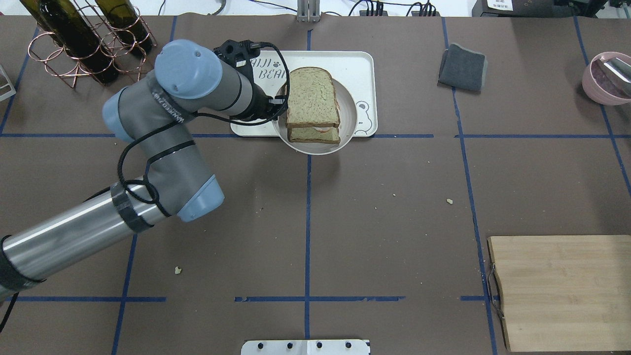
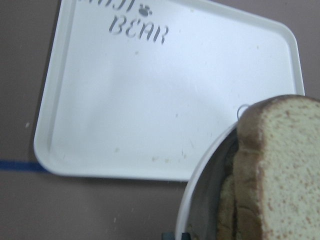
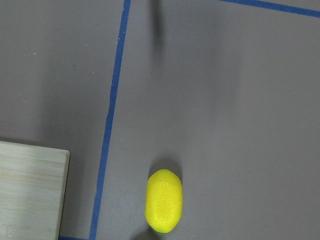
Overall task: Make sandwich and place on tray
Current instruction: 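Slide the plate with the left gripper onto the white bear tray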
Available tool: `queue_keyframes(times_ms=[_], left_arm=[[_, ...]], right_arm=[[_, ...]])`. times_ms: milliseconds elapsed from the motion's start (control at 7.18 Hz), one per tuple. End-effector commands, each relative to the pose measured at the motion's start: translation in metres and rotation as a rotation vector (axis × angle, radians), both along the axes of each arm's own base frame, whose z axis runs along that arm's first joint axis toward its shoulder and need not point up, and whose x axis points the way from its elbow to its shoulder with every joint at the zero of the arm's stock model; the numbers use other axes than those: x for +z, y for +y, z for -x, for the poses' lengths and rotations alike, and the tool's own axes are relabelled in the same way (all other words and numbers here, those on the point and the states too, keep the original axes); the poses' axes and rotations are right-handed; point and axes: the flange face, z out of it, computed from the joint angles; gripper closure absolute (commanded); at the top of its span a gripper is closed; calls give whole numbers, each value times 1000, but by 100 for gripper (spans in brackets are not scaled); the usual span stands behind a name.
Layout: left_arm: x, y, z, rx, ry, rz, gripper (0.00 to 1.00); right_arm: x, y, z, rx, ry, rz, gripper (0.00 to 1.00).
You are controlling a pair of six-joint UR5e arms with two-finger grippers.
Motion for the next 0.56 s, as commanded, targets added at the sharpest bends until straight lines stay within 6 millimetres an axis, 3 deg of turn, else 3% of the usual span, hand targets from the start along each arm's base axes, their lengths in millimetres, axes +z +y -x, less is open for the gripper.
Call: queue_keyframes(times_ms=[0, 279, 418], left_arm=[[36, -70, -23, -16, -11, -53, 100], [59, -83, -38, -29, -49, -32, 100], [59, -82, -40, -38, -55, -53, 100]], right_arm=[[1, 0, 0, -2, 3, 2, 0], [3, 1, 0, -5, 3, 3, 0], [6, 2, 0, -6, 2, 7, 0]])
